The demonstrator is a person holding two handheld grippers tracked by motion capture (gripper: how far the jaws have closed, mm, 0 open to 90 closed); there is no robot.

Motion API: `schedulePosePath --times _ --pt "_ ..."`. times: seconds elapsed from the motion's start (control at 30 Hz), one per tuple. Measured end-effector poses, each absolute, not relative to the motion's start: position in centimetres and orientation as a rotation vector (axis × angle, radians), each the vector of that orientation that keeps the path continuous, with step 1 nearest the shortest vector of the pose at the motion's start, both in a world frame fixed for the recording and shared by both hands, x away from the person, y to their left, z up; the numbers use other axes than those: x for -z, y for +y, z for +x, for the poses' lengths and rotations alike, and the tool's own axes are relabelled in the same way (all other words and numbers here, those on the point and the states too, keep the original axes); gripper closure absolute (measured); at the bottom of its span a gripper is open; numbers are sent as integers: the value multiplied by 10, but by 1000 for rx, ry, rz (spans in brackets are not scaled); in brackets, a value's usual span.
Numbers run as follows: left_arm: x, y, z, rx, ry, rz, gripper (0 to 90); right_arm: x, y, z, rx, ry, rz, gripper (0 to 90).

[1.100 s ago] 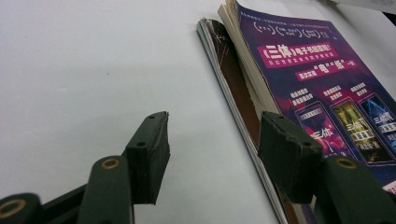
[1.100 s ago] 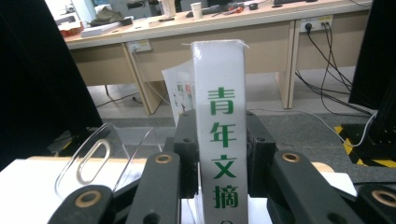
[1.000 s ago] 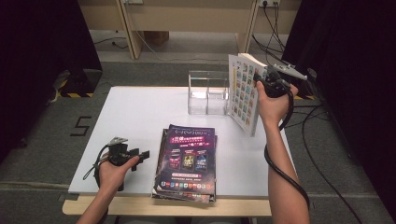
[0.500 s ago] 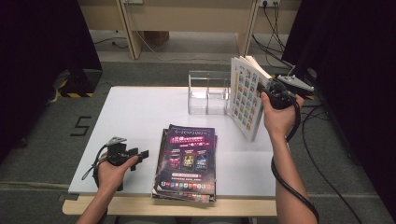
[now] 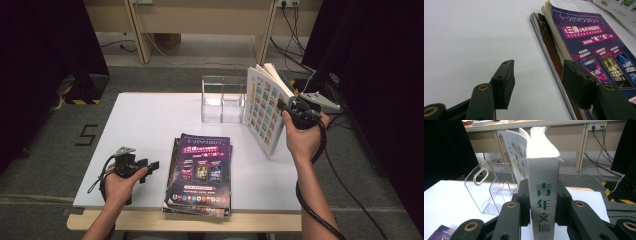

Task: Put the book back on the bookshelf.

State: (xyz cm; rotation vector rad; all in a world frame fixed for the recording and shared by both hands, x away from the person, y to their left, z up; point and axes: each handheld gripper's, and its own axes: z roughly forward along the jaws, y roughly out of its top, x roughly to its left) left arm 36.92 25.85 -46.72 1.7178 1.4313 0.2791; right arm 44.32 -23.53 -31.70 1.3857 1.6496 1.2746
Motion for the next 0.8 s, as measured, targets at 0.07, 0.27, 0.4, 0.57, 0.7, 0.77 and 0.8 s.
schedulePosePath --times 0.07,0.27,0.4,0.57,0.7,0.77,0.8 --pt "467 258 369 -275 1430 1715 423 318 -236 440 -1268 1653 1388 718" --pt "467 258 369 -279 1433 1712 424 322 -237 434 -1260 1656 1387 715" --pt "467 258 369 -278 1431 1715 424 325 -239 429 -1255 1656 1386 708" --pt "468 256 369 -278 1430 1718 424 325 -242 426 -1243 1656 1389 707" --pt "468 256 369 -277 1430 1719 424 326 -244 425 -1241 1657 1386 705" --pt "468 256 369 -276 1431 1718 424 327 -244 424 -1240 1650 1387 705" --pt "468 256 369 -277 1431 1718 424 327 -244 423 -1240 1647 1386 704"
